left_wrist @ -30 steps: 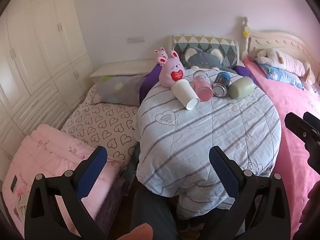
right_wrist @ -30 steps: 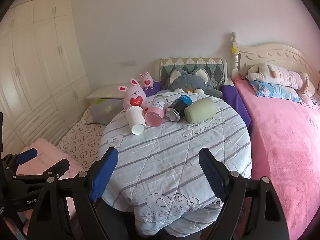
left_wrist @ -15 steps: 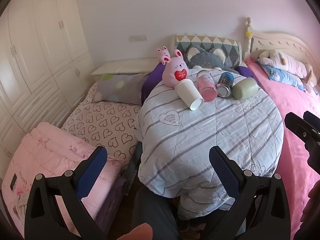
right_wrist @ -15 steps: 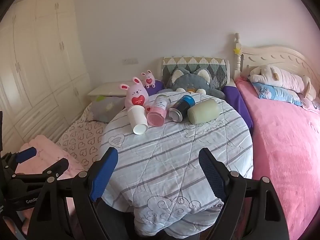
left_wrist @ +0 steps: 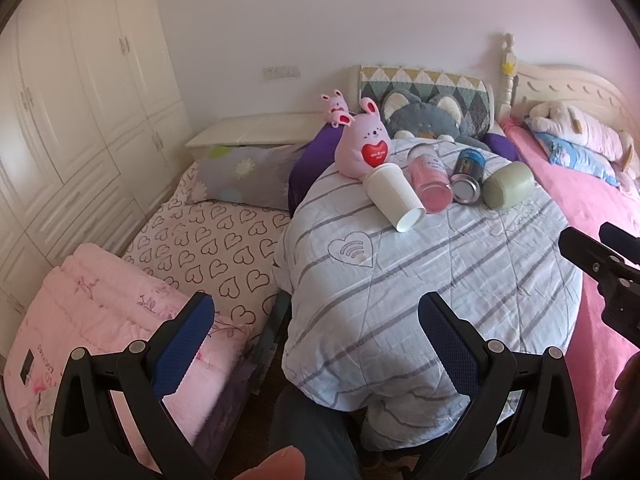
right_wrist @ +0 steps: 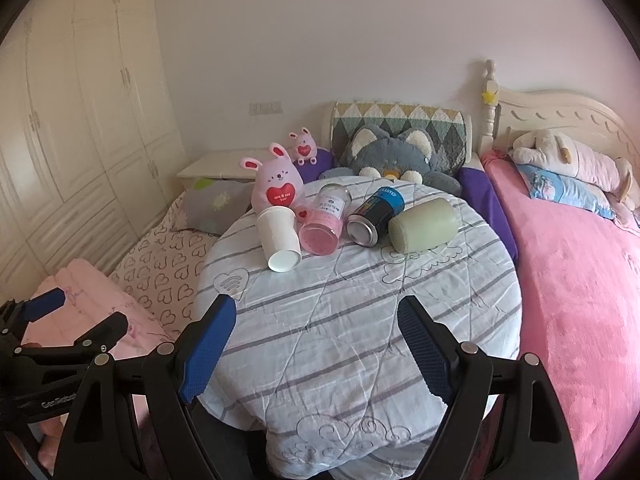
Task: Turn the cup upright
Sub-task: 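Move the right tool toward the upside-down white paper cup, then close the right gripper around the white paper cup and lift it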
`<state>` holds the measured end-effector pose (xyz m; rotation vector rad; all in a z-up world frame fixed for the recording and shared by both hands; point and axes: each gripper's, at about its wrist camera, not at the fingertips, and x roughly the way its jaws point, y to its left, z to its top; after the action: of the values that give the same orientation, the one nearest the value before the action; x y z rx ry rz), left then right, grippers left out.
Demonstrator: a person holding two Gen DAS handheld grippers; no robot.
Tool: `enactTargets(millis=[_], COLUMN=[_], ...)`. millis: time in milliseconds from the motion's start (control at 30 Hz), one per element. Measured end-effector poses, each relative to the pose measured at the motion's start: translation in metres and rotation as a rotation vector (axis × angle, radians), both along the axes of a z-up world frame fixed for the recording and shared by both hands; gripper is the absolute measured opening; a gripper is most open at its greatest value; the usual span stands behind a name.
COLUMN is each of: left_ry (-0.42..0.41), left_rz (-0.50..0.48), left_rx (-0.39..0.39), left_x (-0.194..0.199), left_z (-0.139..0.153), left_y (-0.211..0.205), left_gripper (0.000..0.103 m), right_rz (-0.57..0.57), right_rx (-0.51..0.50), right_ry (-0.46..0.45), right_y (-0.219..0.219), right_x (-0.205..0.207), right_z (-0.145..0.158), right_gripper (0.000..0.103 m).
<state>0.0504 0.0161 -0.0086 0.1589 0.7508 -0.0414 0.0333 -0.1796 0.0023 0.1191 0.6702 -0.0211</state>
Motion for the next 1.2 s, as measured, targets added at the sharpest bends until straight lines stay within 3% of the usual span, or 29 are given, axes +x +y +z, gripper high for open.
enactTargets(millis=[500, 967, 1200], left_ry=[0.071, 0.144, 0.178], left_rz=[-0.002, 0.08, 0.124], left_rx=[-0.003, -0.002, -0.019], left_x=[0.068, 0.117, 0.136], left_z=[-0.025, -0.058, -0.074], left_y=[-0.007, 0.021, 0.04], left_gripper=[0.103, 0.103, 0.103], right_rz=[-0.102, 0.177, 0.248], right_rx=[0.076, 0.003, -0.053], right_ry=[0.127, 0.217, 0.276], right_y=[-0.044, 0.03, 0.051], right_x=[0.081, 0.184, 0.231], right_z=[-0.038, -0.075, -0.094], right_gripper=[0.084, 0.084, 0.084])
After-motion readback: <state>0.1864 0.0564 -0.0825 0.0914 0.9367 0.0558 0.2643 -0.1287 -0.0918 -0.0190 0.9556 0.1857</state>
